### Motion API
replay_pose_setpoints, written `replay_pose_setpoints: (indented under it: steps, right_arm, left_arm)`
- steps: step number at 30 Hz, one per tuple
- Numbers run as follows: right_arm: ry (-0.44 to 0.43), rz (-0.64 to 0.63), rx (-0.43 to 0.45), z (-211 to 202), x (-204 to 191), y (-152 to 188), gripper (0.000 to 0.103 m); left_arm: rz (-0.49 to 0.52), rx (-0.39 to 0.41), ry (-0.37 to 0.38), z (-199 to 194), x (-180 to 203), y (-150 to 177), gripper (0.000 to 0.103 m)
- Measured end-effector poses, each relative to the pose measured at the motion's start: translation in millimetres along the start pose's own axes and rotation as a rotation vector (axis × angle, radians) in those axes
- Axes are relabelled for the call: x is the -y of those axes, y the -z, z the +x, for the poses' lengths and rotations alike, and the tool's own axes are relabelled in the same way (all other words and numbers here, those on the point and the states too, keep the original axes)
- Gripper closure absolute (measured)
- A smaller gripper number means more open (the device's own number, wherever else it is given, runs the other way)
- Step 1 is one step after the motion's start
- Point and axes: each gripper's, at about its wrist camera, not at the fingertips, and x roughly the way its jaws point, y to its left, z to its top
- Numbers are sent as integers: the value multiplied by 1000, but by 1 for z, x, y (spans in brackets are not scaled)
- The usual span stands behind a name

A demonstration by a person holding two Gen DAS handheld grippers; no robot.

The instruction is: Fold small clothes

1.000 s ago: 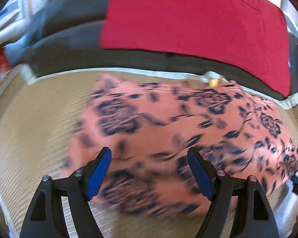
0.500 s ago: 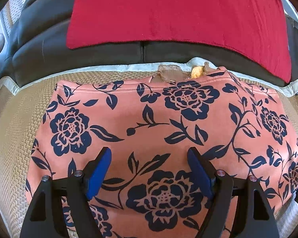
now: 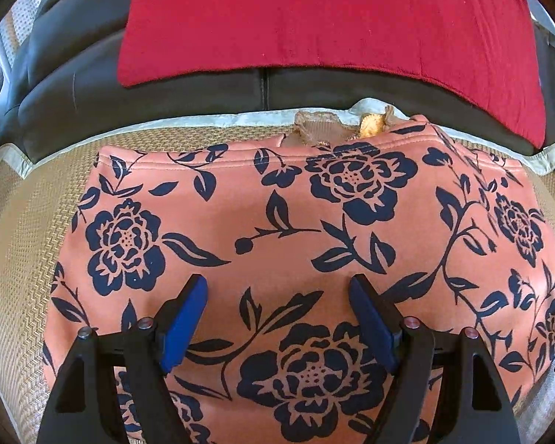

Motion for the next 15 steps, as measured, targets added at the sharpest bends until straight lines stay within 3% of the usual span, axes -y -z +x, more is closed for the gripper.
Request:
replay_pose_setpoints:
  steps: [6,10,11,13,15]
  right_arm:
    - [-6,-1,9,-3,-3,-3,25]
    - [19,-24,-2,3,-3,-8,27]
    - [31,-26,-7,7,0,-10,32]
    - [101,-84,-34,13,-4,-13,85]
    - [137,-161,-24,9,-17,-10,91]
  left_arm:
    - [-18,78,82,-25,9,-8,24]
    - [71,24,53,-2,35,-5,23]
    - [79,25,33,1,38,-4,23]
    - [81,32,10,3,40,-5,23]
    - [95,23,1,2,41,-7,23]
